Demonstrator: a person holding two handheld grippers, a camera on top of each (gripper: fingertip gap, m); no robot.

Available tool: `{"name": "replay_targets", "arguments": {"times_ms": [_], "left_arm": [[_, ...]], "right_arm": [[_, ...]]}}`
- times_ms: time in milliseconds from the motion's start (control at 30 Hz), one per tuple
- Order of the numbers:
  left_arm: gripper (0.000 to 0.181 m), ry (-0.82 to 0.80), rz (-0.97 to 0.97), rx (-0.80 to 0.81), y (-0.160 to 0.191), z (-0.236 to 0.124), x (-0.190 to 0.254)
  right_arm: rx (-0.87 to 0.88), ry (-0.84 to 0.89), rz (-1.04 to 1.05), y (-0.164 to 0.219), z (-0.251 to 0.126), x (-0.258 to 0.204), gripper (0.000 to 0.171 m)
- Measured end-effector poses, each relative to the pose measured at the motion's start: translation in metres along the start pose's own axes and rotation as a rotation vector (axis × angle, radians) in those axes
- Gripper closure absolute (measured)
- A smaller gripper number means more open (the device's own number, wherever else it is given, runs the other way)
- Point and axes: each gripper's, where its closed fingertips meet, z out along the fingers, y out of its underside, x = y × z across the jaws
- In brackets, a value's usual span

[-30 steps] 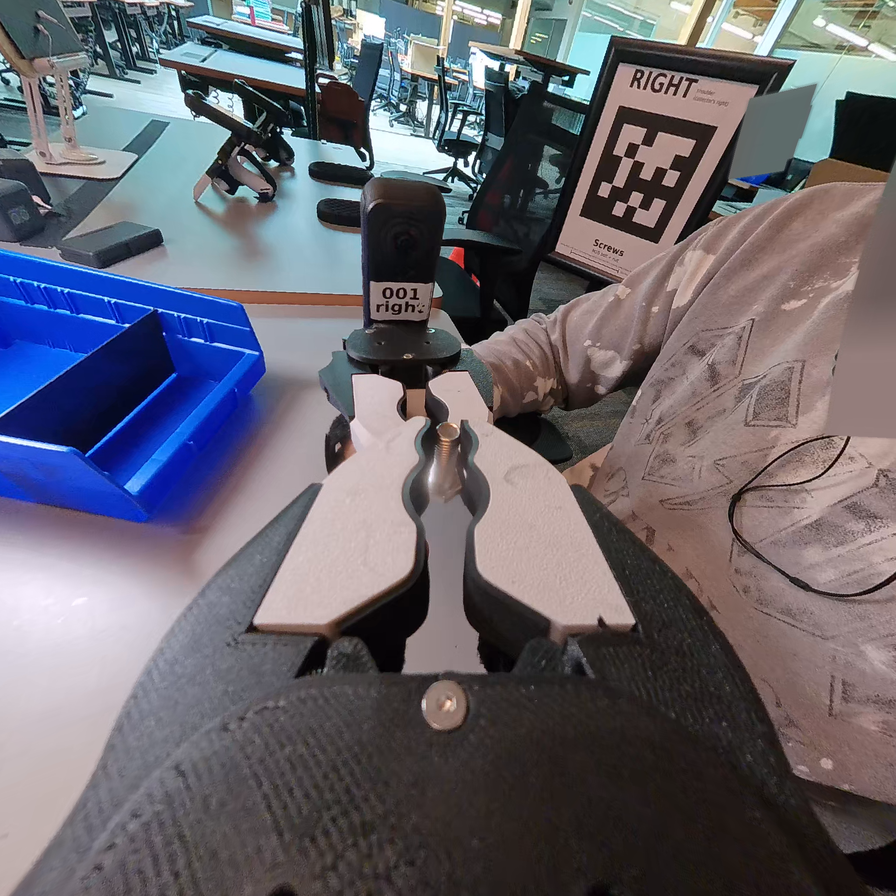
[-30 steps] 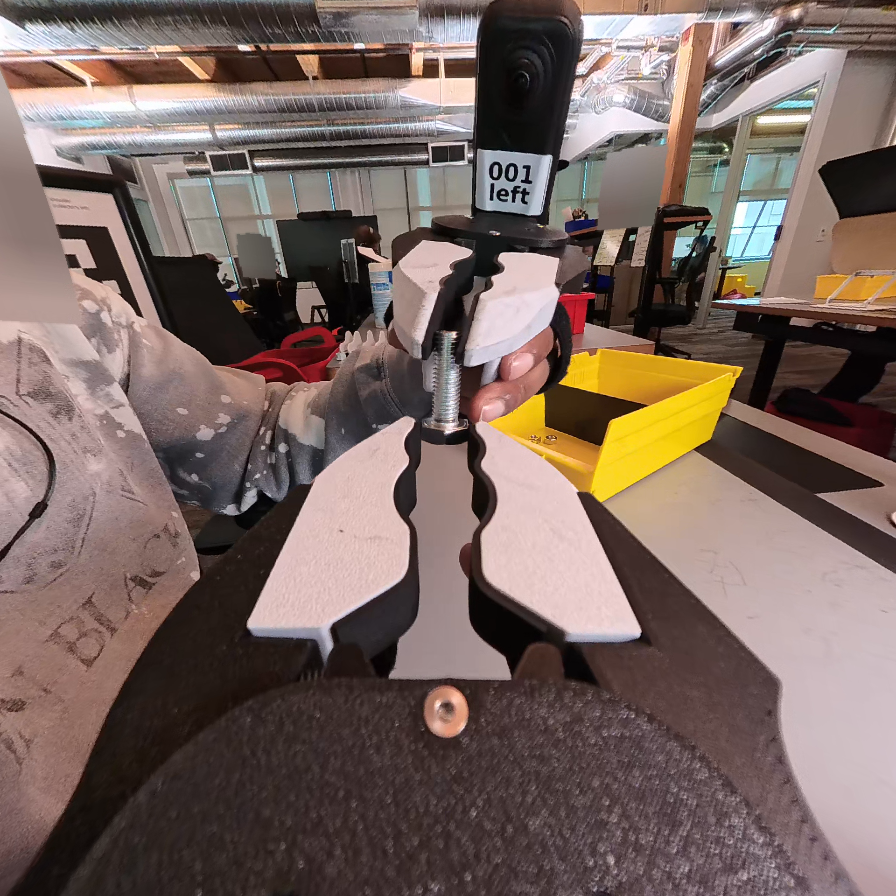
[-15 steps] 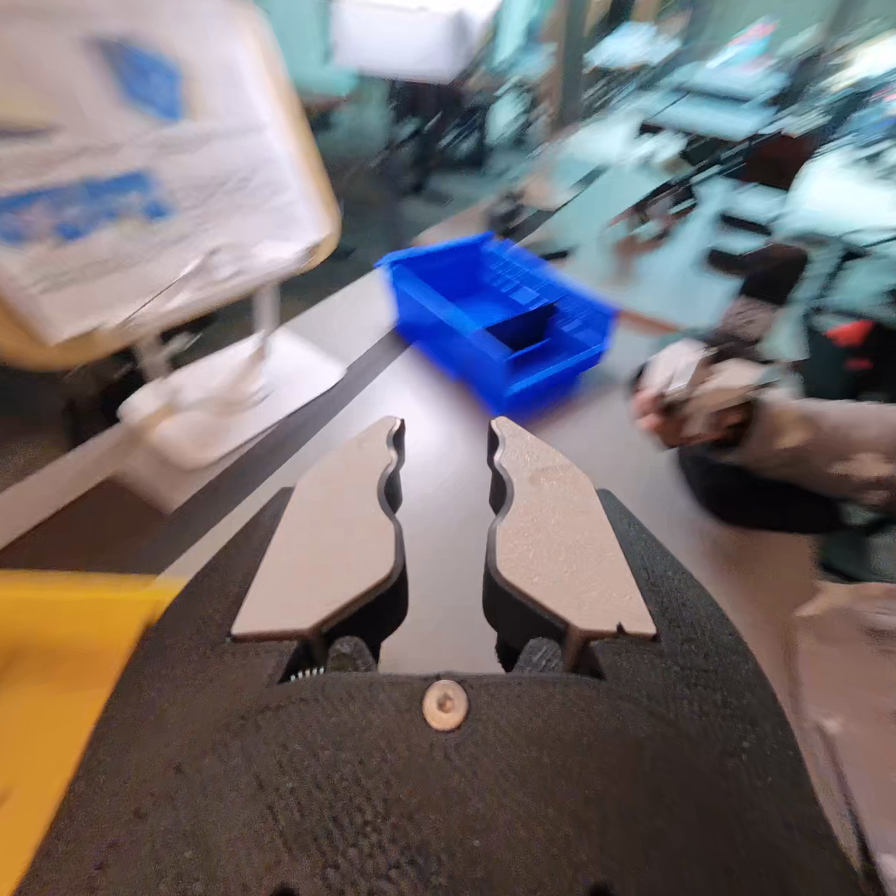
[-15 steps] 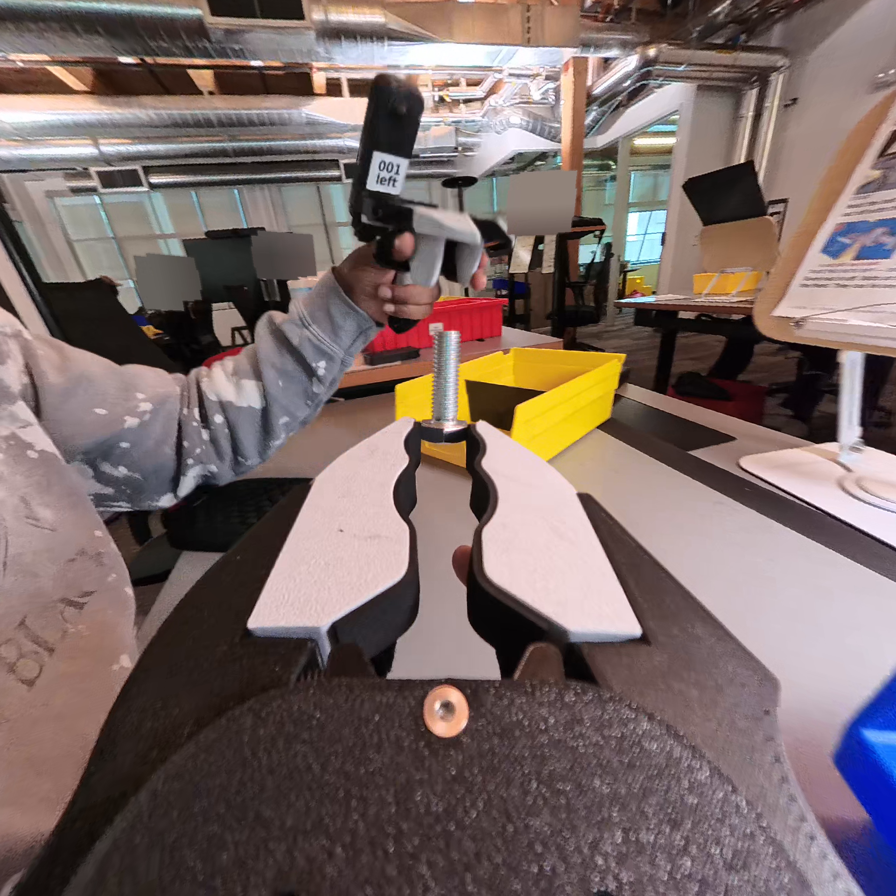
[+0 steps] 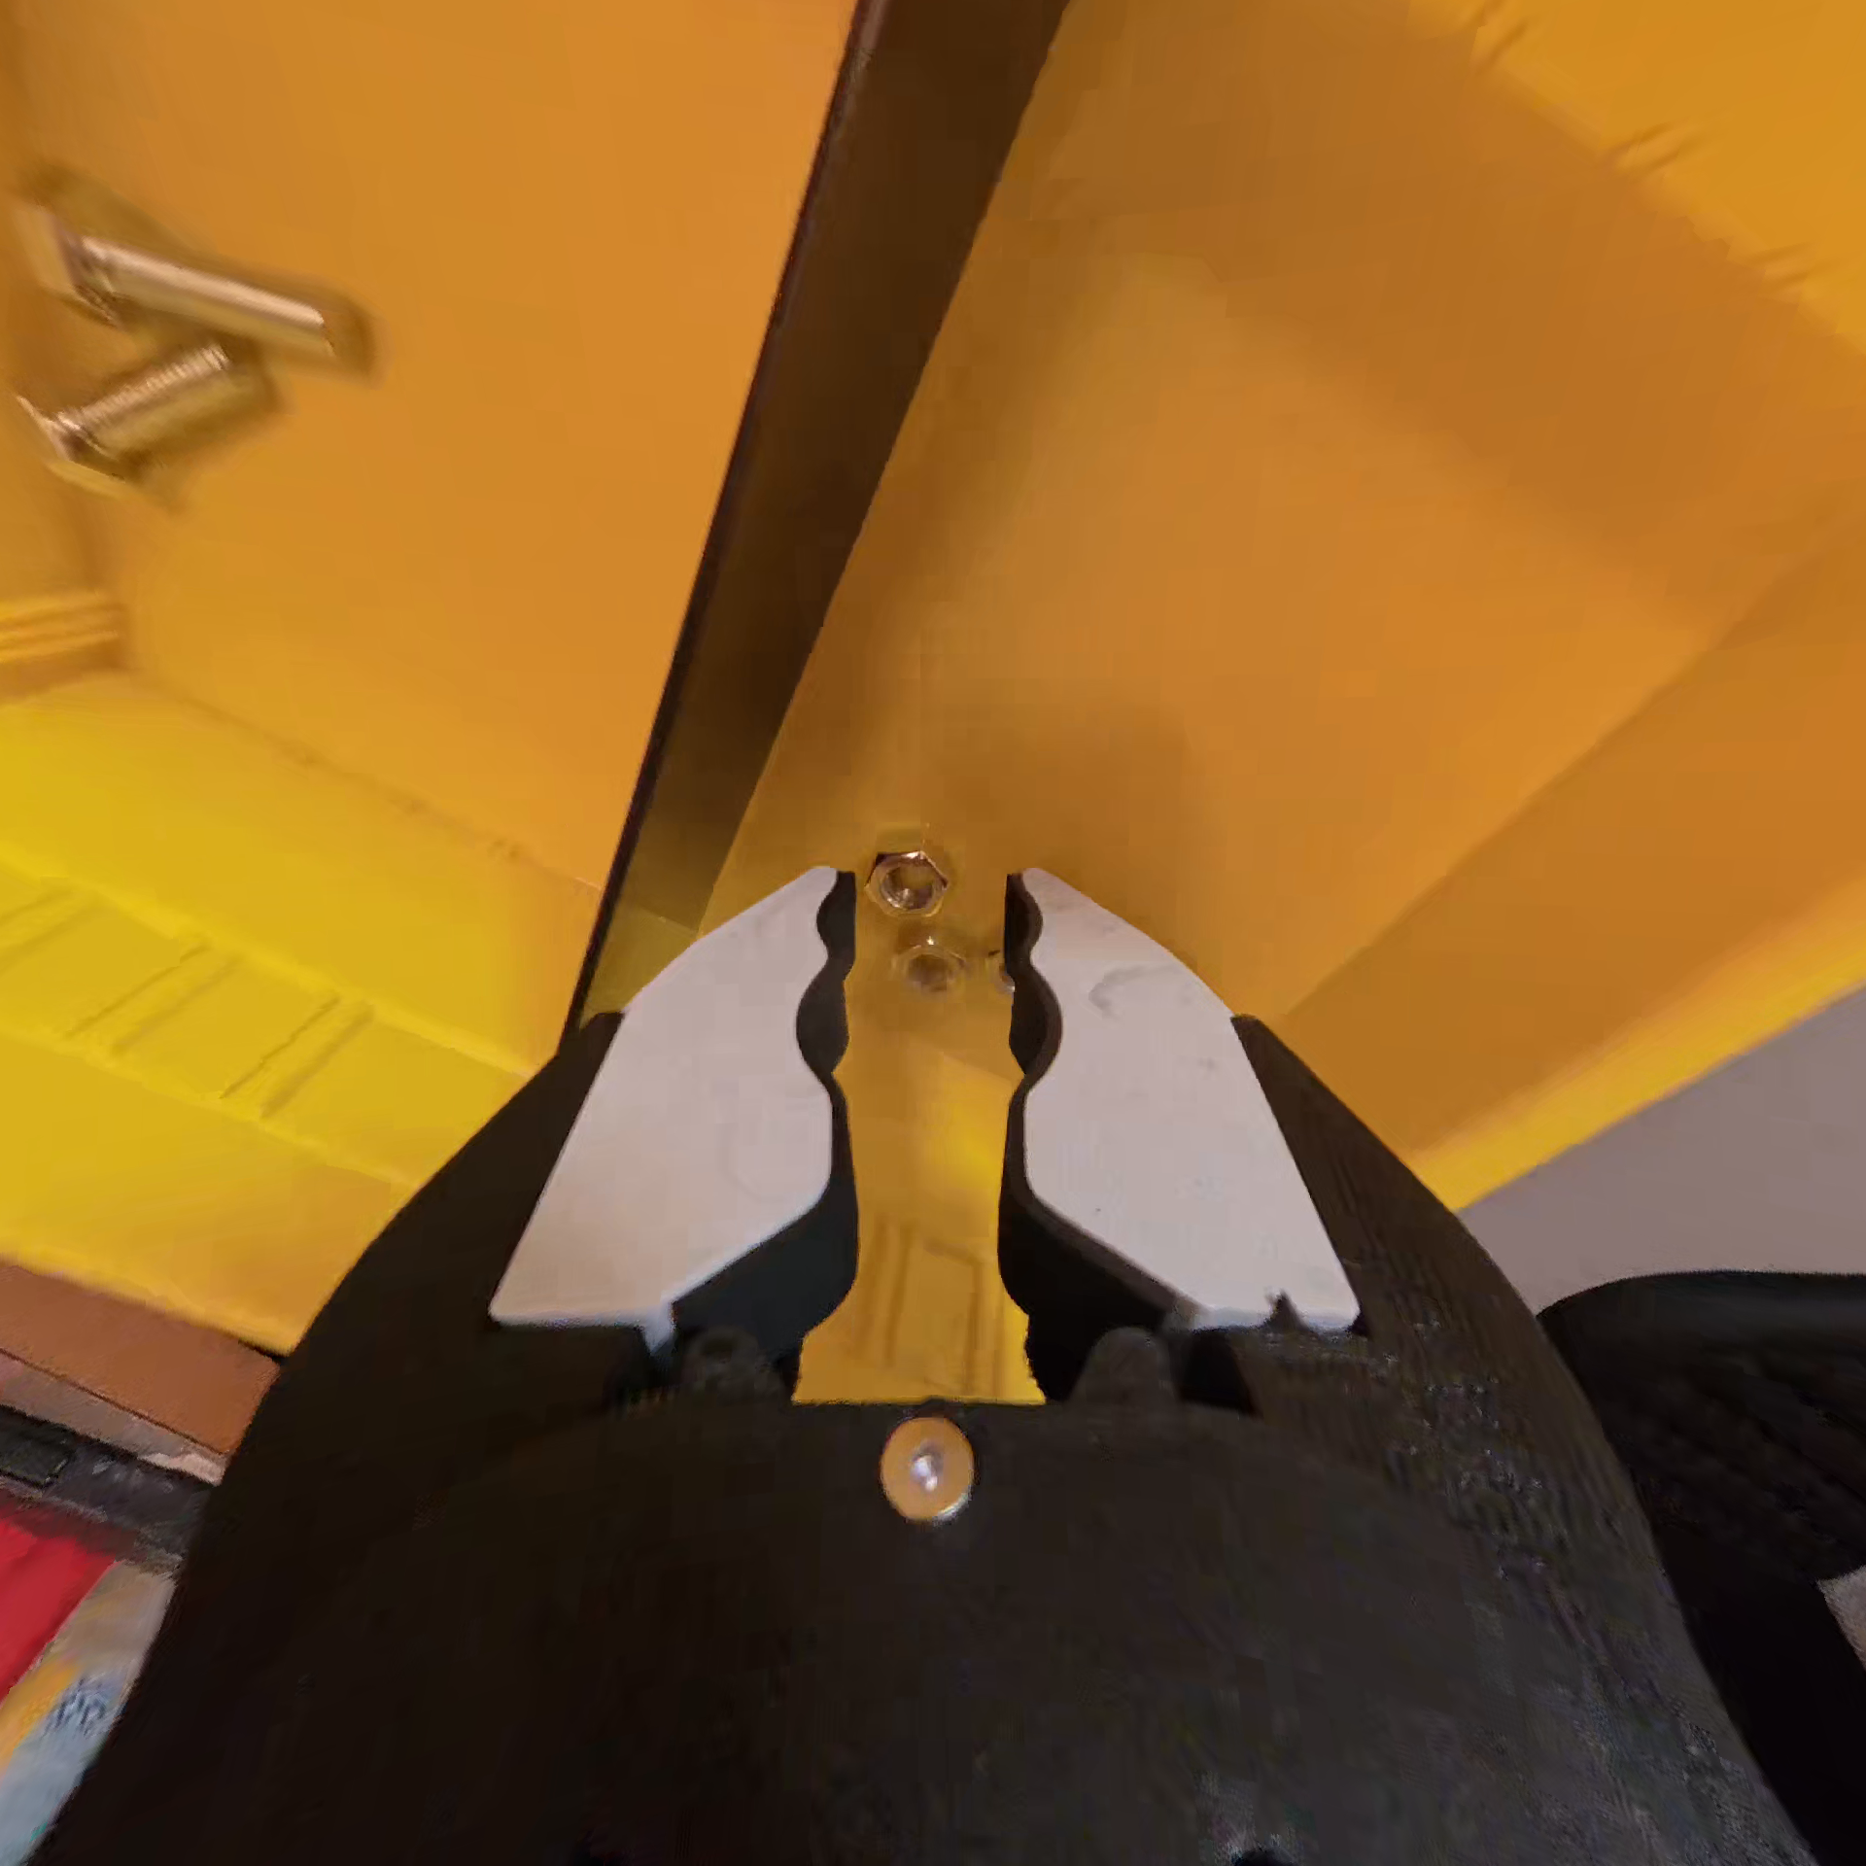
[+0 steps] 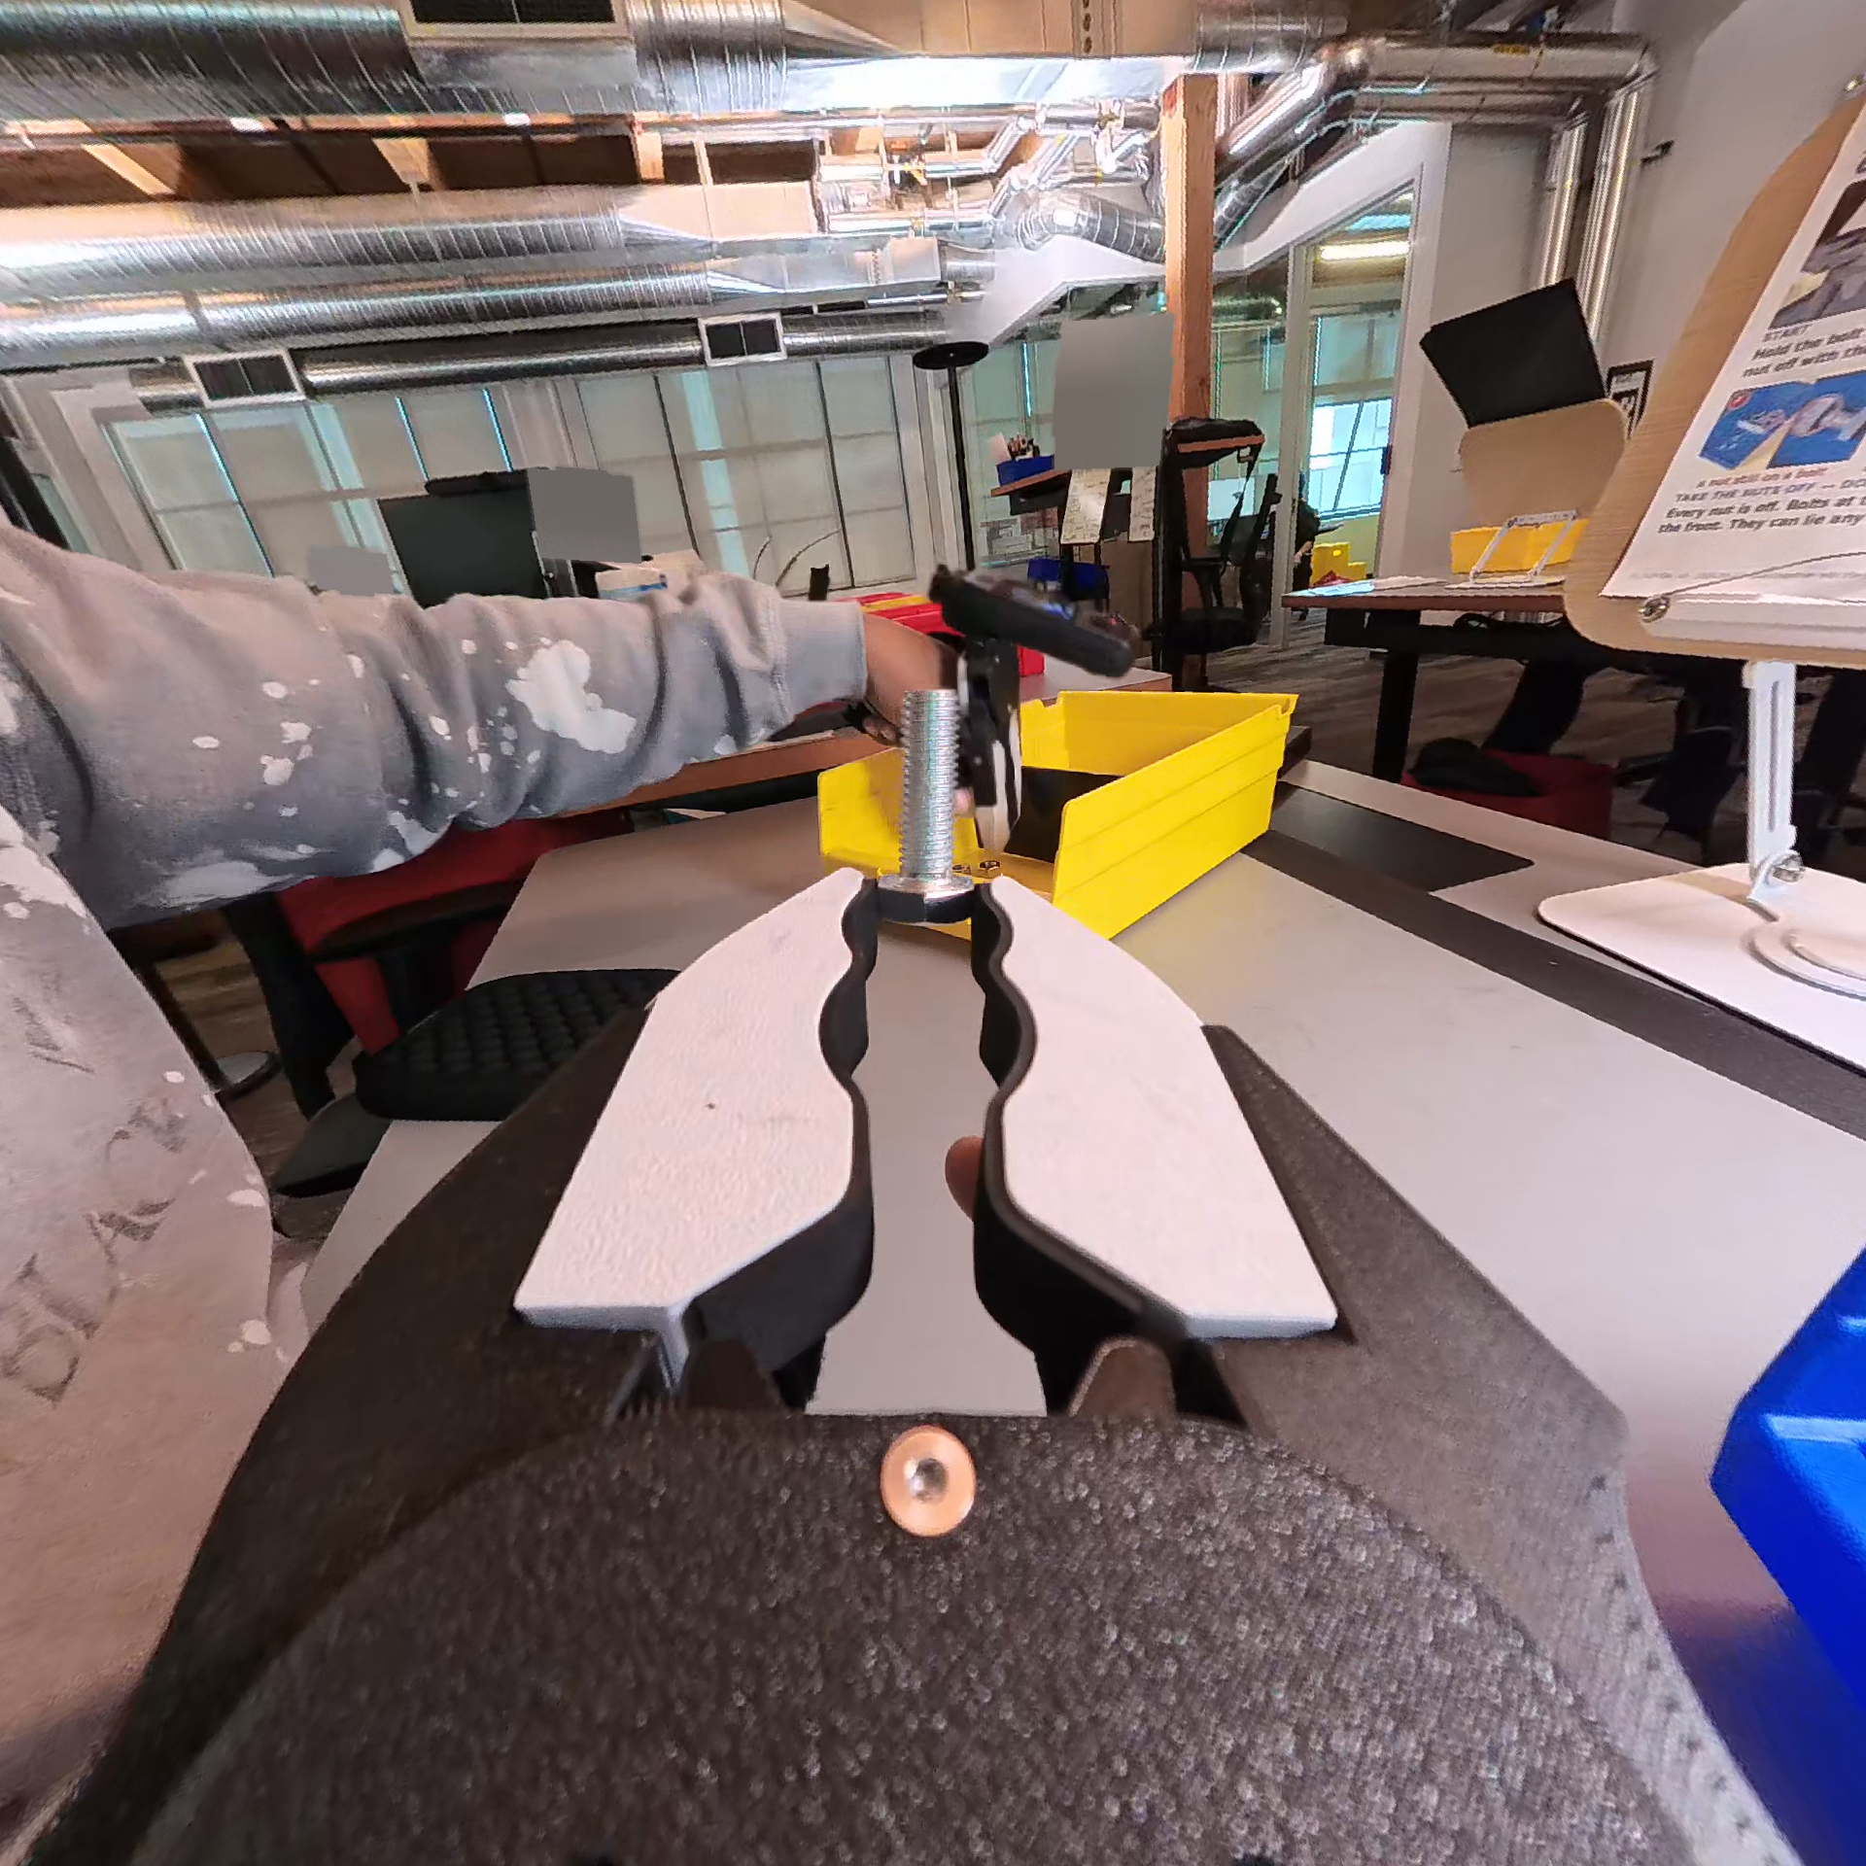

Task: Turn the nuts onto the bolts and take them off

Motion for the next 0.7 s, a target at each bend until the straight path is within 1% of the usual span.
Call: {"name": "replay_targets", "arguments": {"times_ms": [33,67,133,200,300,500,633,700], "left_arm": [[0.152,0.006,-0.007,-0.031,0.001,0.005,-0.001],[0.155,0.015,-0.013,-0.056,0.002,0.009,-0.001],[0.154,0.046,-0.025,-0.095,0.004,0.015,0.001],[0.157,0.030,-0.025,-0.122,0.005,0.016,-0.001],[0.157,0.032,-0.032,-0.133,0.005,0.016,-0.001],[0.156,-0.014,-0.023,-0.151,0.010,0.015,-0.004],[0.154,0.005,-0.032,-0.174,0.015,0.017,-0.004],[0.158,0.013,-0.043,-0.173,0.016,0.021,-0.005]], "right_arm": [[0.002,0.000,0.001,0.000,-0.001,0.000,0.153],[0.006,0.000,0.001,-0.001,-0.001,0.000,0.153],[0.014,-0.002,0.002,-0.003,-0.002,0.000,0.153],[0.019,-0.004,0.007,-0.004,-0.003,0.001,0.153],[0.022,-0.007,0.014,-0.004,-0.004,0.001,0.153],[0.027,-0.007,-0.004,-0.006,-0.006,0.000,0.153],[0.035,-0.009,0.008,-0.008,-0.007,0.001,0.153],[0.035,-0.010,0.007,-0.008,-0.007,0.000,0.153]]}}
